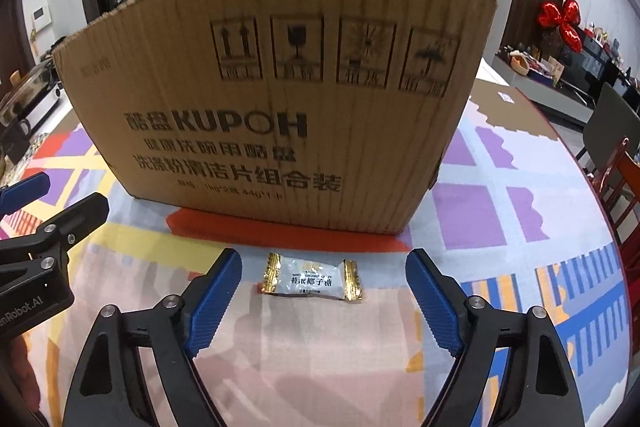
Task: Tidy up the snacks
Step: 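Lower the right tool to the silver wrapped bar and close on it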
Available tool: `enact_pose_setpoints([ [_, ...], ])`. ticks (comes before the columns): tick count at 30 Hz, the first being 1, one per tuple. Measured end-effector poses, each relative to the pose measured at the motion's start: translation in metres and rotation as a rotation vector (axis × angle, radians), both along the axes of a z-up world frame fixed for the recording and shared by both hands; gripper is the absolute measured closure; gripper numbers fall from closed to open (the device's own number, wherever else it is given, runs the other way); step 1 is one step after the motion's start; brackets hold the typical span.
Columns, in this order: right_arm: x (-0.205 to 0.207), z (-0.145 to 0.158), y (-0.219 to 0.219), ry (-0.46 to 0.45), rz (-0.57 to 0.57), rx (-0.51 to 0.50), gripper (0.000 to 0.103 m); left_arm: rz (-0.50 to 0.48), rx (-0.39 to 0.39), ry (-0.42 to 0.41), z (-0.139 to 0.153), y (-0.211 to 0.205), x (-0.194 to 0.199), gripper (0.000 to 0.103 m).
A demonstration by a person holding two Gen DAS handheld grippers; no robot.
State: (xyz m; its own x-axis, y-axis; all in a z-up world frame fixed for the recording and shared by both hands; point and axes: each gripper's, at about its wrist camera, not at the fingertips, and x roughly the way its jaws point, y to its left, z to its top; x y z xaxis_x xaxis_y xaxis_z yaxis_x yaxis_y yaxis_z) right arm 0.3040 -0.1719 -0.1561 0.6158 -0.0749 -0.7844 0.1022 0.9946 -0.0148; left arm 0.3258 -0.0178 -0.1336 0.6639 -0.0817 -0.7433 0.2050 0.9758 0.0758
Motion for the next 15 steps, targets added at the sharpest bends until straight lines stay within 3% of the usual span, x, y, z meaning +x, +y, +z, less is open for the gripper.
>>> enact_pose_setpoints([
  [4, 0.001, -0.006, 0.001, 0.012, -0.001, 0.003, 0.019, 0.002, 0.001, 0.007, -0.004, -0.001, 0.003, 0.013],
  [11, 0.002, -0.016, -0.001, 0.052, -0.001, 0.025, 0.035, -0.001, 0.002, 0.011, -0.008, 0.000, 0.005, 0.013],
  [15, 0.002, -0.021, 0.000, 0.066, -0.003, 0.038, 0.038, -0.001, 0.001, 0.010, -0.009, 0.002, 0.006, 0.013],
])
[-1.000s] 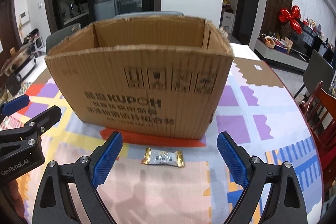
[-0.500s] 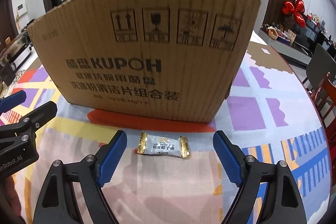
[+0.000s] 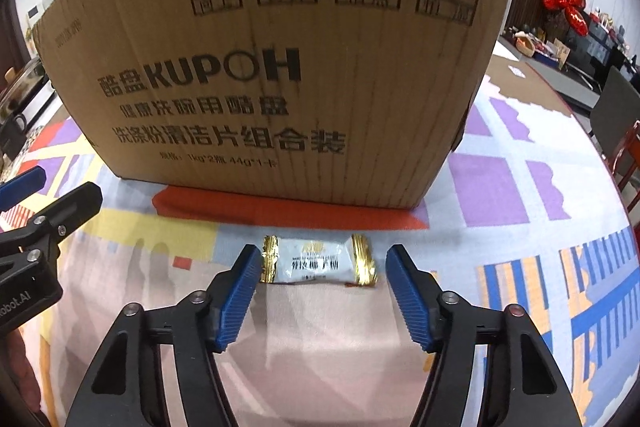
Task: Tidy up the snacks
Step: 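Lower the right tool to the silver wrapped bar and close on it, then lift the silver wrapped bar with the right tool over the box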
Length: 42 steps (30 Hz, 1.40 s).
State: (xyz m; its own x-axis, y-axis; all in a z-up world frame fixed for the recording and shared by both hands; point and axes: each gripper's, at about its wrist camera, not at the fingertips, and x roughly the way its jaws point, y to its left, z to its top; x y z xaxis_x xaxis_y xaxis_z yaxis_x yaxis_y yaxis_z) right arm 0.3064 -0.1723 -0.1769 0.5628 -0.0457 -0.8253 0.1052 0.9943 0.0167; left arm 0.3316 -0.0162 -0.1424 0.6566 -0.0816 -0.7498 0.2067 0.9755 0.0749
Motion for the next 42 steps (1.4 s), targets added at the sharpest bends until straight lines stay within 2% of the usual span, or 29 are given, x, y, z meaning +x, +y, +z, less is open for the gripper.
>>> enact_pose_setpoints([
  [5, -0.001, 0.001, 0.004, -0.002, 0.001, 0.001, 0.046, 0.001, 0.000, 0.000, 0.000, 0.000, -0.001, 0.013],
  [8, 0.000, 0.002, 0.001, -0.003, 0.001, 0.003, 0.046, 0.000, 0.000, 0.000, 0.001, 0.000, -0.001, 0.013],
  [10, 0.000, 0.003, 0.002, -0.006, 0.002, 0.000, 0.054, 0.001, -0.001, 0.001, 0.001, 0.000, -0.001, 0.013],
  [21, 0.001, 0.007, -0.001, -0.005, 0.012, 0.015, 0.061, 0.002, -0.003, -0.004, 0.005, -0.001, -0.005, 0.013],
  [23, 0.000, 0.010, -0.001, -0.009, 0.015, 0.015, 0.065, 0.003, -0.006, -0.003, 0.006, 0.000, -0.006, 0.013],
  [42, -0.018, 0.055, 0.003, -0.088, 0.028, 0.017, 0.066, 0.009, -0.022, -0.049, 0.037, 0.006, -0.023, 0.013],
])
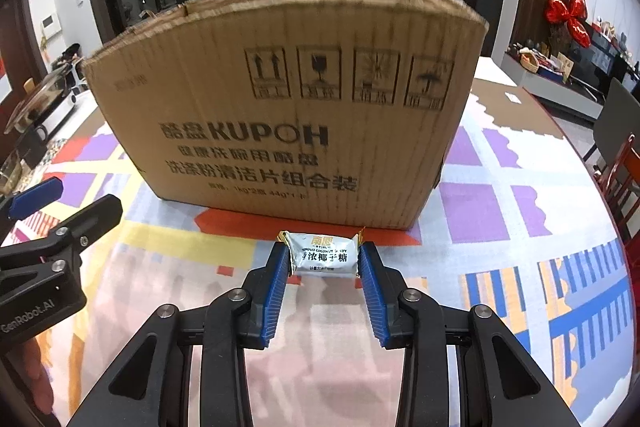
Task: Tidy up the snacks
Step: 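Lift the silver wrapped bar with the right tool over the box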
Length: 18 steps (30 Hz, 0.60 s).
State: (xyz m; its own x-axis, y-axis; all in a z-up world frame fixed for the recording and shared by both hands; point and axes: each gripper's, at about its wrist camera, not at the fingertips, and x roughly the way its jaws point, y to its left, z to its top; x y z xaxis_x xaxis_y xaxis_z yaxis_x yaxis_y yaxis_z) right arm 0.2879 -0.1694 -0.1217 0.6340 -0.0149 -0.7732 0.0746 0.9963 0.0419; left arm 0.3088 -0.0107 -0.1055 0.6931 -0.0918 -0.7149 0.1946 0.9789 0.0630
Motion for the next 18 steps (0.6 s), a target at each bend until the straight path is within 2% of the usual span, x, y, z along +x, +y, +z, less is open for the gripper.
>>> enact_pose_setpoints([
  [12, -0.009, 0.049, 0.007, -0.091, 0.011, -0.010, 0.066, 0.007, -0.021, -0.048, 0.032, 0.006, -0.008, 0.013],
  [18, -0.009, 0.084, 0.011, -0.156, 0.016, -0.022, 0.066, 0.012, -0.034, -0.079, 0.053, 0.008, -0.009, 0.013],
])
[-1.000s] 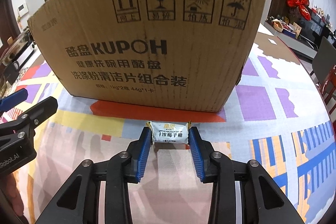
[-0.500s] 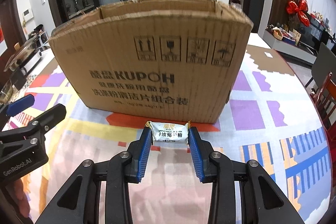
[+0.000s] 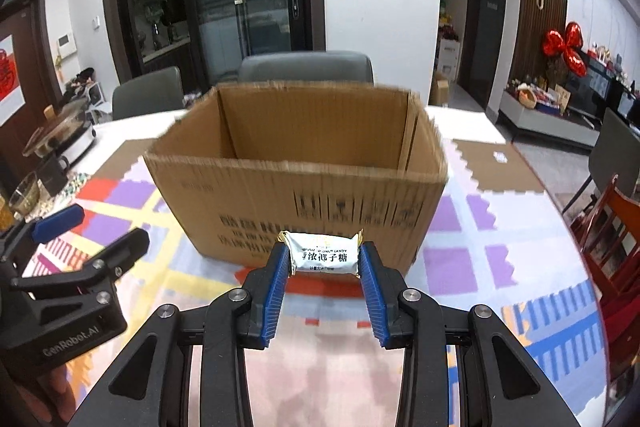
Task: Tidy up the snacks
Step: 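Lift the silver wrapped bar with the right tool over the box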
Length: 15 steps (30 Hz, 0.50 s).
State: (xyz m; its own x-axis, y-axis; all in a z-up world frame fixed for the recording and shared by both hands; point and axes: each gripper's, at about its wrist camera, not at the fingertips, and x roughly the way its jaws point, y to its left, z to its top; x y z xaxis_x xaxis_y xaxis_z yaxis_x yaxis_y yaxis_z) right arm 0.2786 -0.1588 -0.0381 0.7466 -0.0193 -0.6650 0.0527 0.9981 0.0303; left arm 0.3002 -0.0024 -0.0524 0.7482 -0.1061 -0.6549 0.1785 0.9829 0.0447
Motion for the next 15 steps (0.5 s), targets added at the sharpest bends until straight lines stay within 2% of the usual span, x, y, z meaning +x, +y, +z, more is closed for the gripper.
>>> enact_pose_setpoints([
  [6, 0.008, 0.026, -0.001, -0.046, 0.001, -0.009, 0.066, 0.009, -0.008, -0.026, 0.019, 0.002, 0.003, 0.013],
  [15, 0.031, 0.043, -0.006, -0.080, 0.003, -0.012, 0.066, 0.012, -0.009, -0.056, 0.036, 0.003, 0.022, 0.013],
])
